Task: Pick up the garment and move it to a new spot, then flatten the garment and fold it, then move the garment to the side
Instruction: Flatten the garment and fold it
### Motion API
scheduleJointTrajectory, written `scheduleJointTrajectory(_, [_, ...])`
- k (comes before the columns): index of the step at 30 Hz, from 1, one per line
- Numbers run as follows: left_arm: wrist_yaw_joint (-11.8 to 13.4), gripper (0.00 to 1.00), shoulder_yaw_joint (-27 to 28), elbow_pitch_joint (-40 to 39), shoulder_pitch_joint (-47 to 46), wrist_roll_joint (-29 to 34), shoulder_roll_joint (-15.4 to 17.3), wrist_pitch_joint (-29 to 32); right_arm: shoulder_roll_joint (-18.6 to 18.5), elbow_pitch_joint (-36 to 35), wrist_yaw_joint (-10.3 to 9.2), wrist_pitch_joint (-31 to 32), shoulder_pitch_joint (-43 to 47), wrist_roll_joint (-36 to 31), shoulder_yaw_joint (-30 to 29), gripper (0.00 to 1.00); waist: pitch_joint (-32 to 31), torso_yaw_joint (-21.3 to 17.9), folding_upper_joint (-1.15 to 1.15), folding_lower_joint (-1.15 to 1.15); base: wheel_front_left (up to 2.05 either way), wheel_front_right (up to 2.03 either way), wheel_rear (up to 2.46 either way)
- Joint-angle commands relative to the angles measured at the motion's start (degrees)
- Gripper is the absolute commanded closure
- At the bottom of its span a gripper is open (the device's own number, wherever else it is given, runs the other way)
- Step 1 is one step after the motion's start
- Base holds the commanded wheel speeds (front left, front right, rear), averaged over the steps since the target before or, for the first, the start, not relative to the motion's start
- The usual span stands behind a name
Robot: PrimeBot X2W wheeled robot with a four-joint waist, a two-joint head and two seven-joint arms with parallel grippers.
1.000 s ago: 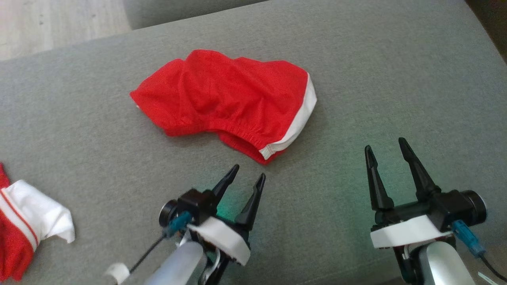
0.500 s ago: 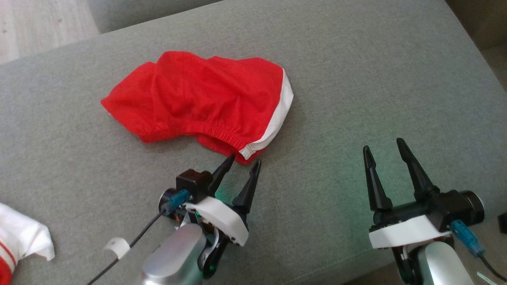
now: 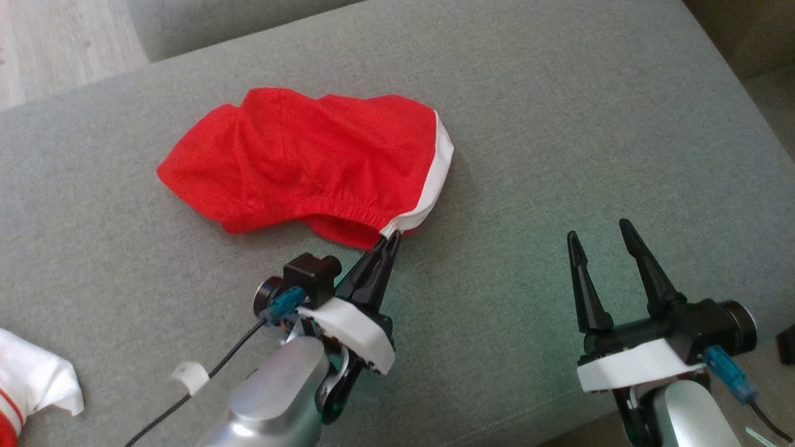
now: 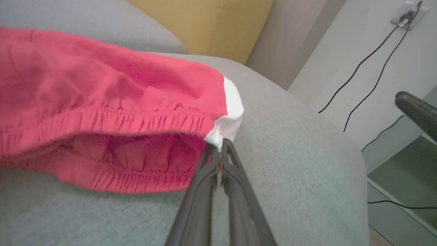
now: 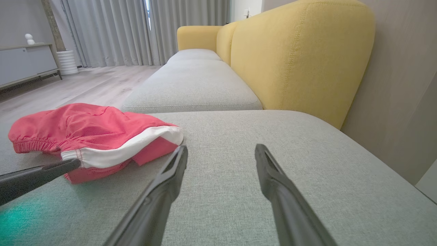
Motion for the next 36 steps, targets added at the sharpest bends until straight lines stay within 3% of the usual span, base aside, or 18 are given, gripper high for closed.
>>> scheduleJointTrajectory(1, [0.11,1.00,1.29,-2.20,-2.92,1.07,-0.13,-0.65,-0.30,-1.36,0.43,-0.54,-1.22,0.04,1.21,0.00,-0.63,-0.02,0.00,0.00,0.00,0.00,0.00])
scheduleJointTrajectory(6, [-0.44,1.00,1.17,-5.50,-7.45,4.44,0.29,-0.70,-0.30,-1.27,0.43,-0.54,-1.26,0.13,1.85,0.00,-2.65,-0.73,0.00,0.00,0.00,0.00,0.00])
scheduleJointTrajectory(11, [-0.88,1.00,-2.67,-6.72,-17.75,6.31,1.86,0.41,-0.30,-0.90,0.43,-0.54,-0.69,0.81,3.00,0.00,-4.83,-2.24,0.00,0.00,0.00,0.00,0.00])
scheduleJointTrajectory(16, [-0.92,1.00,-7.33,-8.49,-30.39,3.81,3.95,1.36,-0.30,-0.57,0.43,-0.54,0.60,1.42,4.23,0.00,-6.89,-3.75,0.00,0.00,0.00,0.00,0.00])
scheduleJointTrajectory(21, [-0.93,1.00,-8.20,-10.16,-37.15,-0.94,6.61,0.93,-0.30,-0.89,0.43,-0.54,1.85,1.24,3.85,0.00,-8.80,-3.53,0.00,0.00,0.00,0.00,0.00])
scheduleJointTrajectory(31, [-0.55,1.00,-11.11,-14.95,-22.28,-7.89,16.36,2.32,-0.30,-3.56,0.43,-0.54,3.58,-0.32,0.23,0.00,-7.61,2.93,0.00,0.00,0.00,0.00,0.00])
scheduleJointTrajectory(36, [1.83,1.00,-11.13,-16.58,-13.95,-9.34,21.40,1.64,-0.30,-3.45,0.43,-0.54,3.19,0.05,-1.10,0.00,-4.66,7.07,0.00,0.00,0.00,0.00,0.00])
